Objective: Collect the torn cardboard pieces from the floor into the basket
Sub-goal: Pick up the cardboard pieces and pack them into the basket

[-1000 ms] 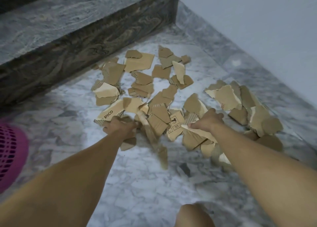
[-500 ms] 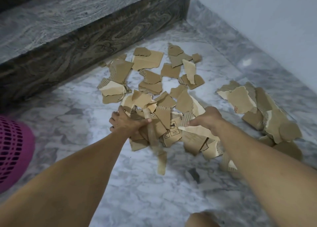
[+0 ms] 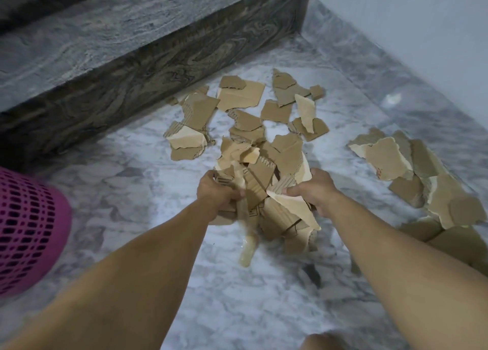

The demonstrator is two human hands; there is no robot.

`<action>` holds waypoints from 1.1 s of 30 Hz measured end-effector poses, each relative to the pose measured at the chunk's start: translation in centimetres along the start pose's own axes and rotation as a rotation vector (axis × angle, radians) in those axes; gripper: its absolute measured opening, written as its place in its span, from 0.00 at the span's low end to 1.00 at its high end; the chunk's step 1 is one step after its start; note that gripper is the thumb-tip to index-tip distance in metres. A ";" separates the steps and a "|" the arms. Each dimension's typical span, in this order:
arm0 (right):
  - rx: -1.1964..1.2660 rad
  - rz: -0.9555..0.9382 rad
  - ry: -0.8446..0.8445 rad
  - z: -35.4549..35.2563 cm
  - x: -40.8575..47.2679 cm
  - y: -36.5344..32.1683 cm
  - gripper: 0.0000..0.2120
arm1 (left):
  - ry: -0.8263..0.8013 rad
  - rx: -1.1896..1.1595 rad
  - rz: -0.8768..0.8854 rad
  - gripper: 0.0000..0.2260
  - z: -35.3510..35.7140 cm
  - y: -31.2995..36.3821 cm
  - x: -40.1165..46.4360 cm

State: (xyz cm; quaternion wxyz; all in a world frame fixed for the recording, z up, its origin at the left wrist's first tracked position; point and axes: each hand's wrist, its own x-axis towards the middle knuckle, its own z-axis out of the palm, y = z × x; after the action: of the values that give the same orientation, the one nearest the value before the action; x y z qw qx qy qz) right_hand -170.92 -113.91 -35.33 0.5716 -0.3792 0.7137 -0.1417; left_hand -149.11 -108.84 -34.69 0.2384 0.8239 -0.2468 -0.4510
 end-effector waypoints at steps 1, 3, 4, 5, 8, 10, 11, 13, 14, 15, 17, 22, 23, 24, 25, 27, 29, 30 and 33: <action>0.016 -0.005 -0.008 -0.1 0.0 0.1 0.32 | 0.000 -0.006 -0.014 0.35 0.0 0.3 -0.1; 0.036 -0.016 -0.012 -0.2 -0.2 0.1 0.28 | 0.009 0.011 -0.057 0.39 0.2 0.6 -0.1; 0.043 -0.020 -0.016 -0.3 -0.3 0.1 0.28 | 0.018 0.021 -0.074 0.40 0.4 0.9 -0.2; 0.047 -0.021 -0.020 -0.3 -0.2 0.2 0.27 | 0.019 0.019 -0.081 0.39 0.6 1.1 -0.5; 0.051 -0.042 -0.020 -0.3 -0.1 0.5 0.27 | -0.019 -0.117 -0.054 0.33 1.2 1.4 -1.0; 0.049 -0.052 -0.022 -0.3 -0.1 0.6 0.28 | -0.027 -0.172 -0.039 0.27 1.2 1.6 -1.6; 0.049 -0.056 -0.023 -0.4 -0.1 0.6 0.28 | -0.034 -0.181 -0.038 0.25 1.1 1.8 -2.0; 0.053 -0.061 -0.031 -0.8 -0.5 0.3 0.28 | -0.030 -0.205 -0.042 0.24 0.6 2.0 -2.4; 0.055 -0.064 -0.034 -1.0 -0.7 0.0 0.28 | -0.016 -0.215 -0.037 0.25 0.2 2.2 -2.8; 0.051 -0.066 -0.035 -1.3 -1.0 -0.4 0.27 | -0.001 -0.218 -0.029 0.25 -0.3 2.4 -3.0; 0.039 -0.081 -0.043 -2.0 -1.7 -1.6 0.25 | 0.026 -0.219 0.001 0.27 -1.6 3.0 -3.5; 0.003 -0.157 -0.052 -2.5 -4.1 -5.0 0.24 | 0.075 -0.204 0.070 0.36 -5.9 4.9 -4.9; -0.002 -0.175 -0.056 -2.4 -5.1 -5.9 0.25 | 0.086 -0.187 0.086 0.38 -6.9 5.3 -5.4; -0.010 -0.193 -0.052 -2.2 -6.1 -6.8 0.26 | 0.083 -0.180 0.109 0.39 -8.1 5.8 -6.1; -0.024 -0.201 -0.044 -2.1 -7.1 -7.7 0.26 | 0.079 -0.179 0.129 0.39 -9.1 6.4 -6.5; -0.033 -0.226 -0.027 -1.5 -8.8 -9.7 0.27 | 0.089 -0.183 0.178 0.37 -11.4 7.3 -7.5; -0.051 -0.257 -0.023 -0.6 -10.7 -11.7 0.31 | 0.100 -0.187 0.222 0.36 -14.0 7.8 -8.7; -0.066 -0.274 -0.022 -0.1 -11.7 -13.0 0.32 | 0.118 -0.182 0.237 0.34 -15.6 8.1 -9.3; -0.070 -0.331 -0.040 1.6 -15.8 -16.7 0.24 | 0.154 -0.172 0.245 0.34 -20.2 8.4 -10.7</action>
State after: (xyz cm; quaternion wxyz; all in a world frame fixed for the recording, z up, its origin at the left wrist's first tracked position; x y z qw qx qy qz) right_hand -162.14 -113.61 -13.98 0.5412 -0.5139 0.6344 -0.2014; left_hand -138.39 -105.21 -13.17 0.3795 0.7964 -0.2869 -0.3733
